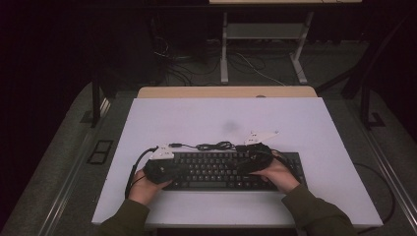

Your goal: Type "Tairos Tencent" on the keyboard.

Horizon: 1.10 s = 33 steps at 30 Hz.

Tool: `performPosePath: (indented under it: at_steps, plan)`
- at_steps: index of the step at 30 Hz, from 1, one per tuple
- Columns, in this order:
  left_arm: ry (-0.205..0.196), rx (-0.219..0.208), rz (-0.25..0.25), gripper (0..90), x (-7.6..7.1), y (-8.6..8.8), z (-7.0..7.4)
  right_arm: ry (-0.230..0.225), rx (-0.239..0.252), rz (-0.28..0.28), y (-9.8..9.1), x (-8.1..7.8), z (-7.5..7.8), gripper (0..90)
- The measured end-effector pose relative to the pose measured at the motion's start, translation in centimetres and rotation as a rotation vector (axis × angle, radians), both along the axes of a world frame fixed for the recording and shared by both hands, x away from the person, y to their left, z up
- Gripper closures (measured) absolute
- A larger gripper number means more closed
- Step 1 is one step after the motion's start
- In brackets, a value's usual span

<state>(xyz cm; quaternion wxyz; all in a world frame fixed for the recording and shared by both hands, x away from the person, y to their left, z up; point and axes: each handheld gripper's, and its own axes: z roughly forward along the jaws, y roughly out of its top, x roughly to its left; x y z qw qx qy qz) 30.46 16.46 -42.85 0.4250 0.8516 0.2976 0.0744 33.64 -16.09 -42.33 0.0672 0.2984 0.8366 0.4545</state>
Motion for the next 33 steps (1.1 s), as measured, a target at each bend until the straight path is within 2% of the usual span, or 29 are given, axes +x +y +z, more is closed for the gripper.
performPosePath:
  at_steps: [9,26,33]
  plan:
    - [0.009,-0.015,-0.006,89.0,-0.1,0.0,0.2,-0.008,-0.009,-0.011,-0.2,-0.2,-0.1,20.9]
    - [0.025,-0.063,-0.031,88.9,-0.6,-0.4,0.6,-0.002,0.001,-0.032,-0.8,0.0,-0.3,19.7]
    - [0.033,-0.073,-0.059,89.0,-0.9,-1.1,0.6,0.001,-0.001,-0.032,-0.7,0.1,-0.4,19.5]
